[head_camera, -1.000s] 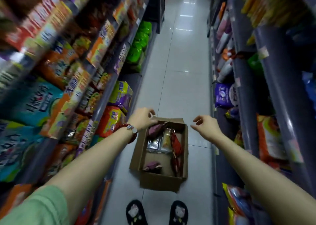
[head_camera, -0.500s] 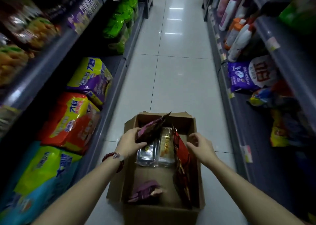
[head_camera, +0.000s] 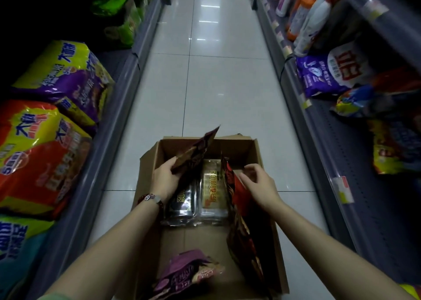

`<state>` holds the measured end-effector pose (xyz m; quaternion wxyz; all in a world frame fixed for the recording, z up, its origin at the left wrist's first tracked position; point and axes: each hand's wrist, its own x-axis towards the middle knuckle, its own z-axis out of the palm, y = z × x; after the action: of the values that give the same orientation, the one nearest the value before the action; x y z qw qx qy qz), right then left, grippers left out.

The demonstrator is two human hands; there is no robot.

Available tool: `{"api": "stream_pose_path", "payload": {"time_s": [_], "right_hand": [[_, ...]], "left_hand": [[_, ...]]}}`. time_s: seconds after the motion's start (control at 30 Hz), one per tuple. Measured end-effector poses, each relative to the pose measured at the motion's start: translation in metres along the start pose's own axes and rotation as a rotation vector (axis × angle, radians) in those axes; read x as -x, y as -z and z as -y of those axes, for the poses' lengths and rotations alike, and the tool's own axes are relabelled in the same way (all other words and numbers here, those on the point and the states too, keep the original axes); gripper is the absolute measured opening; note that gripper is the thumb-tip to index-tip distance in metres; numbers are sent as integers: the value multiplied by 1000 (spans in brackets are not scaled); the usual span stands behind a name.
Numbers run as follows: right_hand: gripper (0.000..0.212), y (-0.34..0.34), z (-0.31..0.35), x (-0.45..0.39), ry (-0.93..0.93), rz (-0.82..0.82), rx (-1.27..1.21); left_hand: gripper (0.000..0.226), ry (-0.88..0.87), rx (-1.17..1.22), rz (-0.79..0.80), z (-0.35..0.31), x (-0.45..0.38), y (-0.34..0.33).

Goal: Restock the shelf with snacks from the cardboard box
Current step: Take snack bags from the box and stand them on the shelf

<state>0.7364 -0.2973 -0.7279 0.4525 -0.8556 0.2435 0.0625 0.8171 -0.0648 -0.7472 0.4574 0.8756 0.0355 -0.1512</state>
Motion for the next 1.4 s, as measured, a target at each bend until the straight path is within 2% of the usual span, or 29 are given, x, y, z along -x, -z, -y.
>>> {"api": "stream_pose_path", "payload": {"time_s": [0.2, 0.33, 0.4, 0.47, 0.5, 0.63, 0.7, 0.8, 0.9, 1.0, 1.1, 1.23, 1.4], "right_hand": [[53, -2, 2, -1, 9, 79, -85], [73, -18, 1, 23, 55, 172, -129], [89, -28, -1, 31, 84, 242, -107], [105, -37, -4, 30, 81, 255, -67], [106, -41, -5, 26, 79, 244, -35], [69, -50, -3, 16, 84, 177, 17], [49, -45, 1, 17, 83, 196, -62], [33, -26, 8, 19, 7, 184, -223], [32, 5, 22, 21, -88, 66, -361], [34, 47, 61, 36, -127, 4, -480], [30, 90, 117, 62, -118, 43, -541], [15, 148, 201, 103, -127, 96, -602], [19, 230, 313, 156, -115, 214, -644]], "left_hand": [[23, 29, 108, 0, -1, 9, -1], [22, 79, 236, -25, 3, 22, 0], [26, 112, 270, -42, 8, 26, 1], [27, 143, 310, -57, 14, 27, 2], [28, 155, 329, -56, 18, 26, 2], [32, 180, 369, -39, 21, 29, 1], [29, 188, 391, -36, 20, 30, 1], [31, 192, 417, -41, 13, 33, 5], [39, 200, 440, -49, -12, 47, 20], [37, 213, 467, -43, -52, 71, 43], [42, 235, 476, -74, -102, 98, 79], [41, 222, 457, -82, -183, 132, 140], [38, 178, 550, -29, -302, 178, 229]]}}
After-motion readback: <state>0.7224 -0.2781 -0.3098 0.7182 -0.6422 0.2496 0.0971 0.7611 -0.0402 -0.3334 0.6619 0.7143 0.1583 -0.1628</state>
